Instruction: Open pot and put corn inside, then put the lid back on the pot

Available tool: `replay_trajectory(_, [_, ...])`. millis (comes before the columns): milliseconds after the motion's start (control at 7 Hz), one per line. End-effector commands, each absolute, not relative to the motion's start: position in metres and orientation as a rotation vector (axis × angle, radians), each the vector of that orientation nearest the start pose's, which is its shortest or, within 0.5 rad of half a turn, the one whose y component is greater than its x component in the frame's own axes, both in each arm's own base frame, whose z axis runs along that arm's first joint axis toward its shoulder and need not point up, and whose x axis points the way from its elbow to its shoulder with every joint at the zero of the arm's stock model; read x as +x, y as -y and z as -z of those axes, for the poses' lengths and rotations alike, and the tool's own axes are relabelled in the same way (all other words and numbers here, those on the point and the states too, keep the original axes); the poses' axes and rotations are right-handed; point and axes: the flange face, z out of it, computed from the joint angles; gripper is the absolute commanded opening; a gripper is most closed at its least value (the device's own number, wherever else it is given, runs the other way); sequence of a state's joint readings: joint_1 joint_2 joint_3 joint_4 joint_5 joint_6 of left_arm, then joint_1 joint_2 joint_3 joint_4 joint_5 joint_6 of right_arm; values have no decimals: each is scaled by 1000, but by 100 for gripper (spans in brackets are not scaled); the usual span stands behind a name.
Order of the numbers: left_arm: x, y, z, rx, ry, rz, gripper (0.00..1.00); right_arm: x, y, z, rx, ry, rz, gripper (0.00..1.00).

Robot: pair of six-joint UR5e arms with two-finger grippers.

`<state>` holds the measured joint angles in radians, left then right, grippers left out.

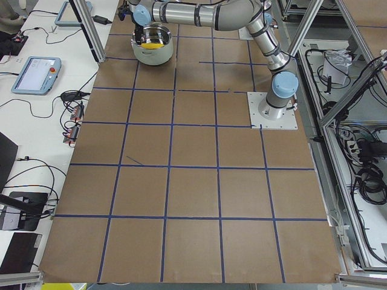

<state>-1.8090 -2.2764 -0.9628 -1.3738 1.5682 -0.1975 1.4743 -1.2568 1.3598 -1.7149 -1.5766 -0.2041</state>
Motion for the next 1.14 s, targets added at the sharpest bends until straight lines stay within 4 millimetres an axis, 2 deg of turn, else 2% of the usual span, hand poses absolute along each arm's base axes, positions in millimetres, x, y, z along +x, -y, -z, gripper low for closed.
replay_trajectory(0, [-220,673,-406,131,-3151,115,100,123,631,-437,-112,-3141,94,24])
replay_trajectory(143, [-180,635,-419,116,-3148,96,100,144,633,-436,-99,-3136,146,24])
replay_trajectory(286, [-153,607,-438,68,-3143,108,100,169,636,-429,-62,-3115,180,25])
replay_trajectory(429, [-141,588,-455,39,-3135,27,100,192,638,-423,-21,-3105,173,25])
replay_trajectory(571, [-140,585,-468,36,-3135,-7,100,212,648,-410,40,-3102,149,25])
replay_trajectory(714, [-140,590,-473,36,-3135,-41,100,253,660,-392,91,-3103,130,25])
replay_trajectory(857, [-139,589,-474,34,-3135,-58,100,293,673,-382,70,-3114,149,25])
replay_trajectory(1000, [-139,588,-469,36,-3133,-72,100,306,681,-382,51,-3121,144,25])
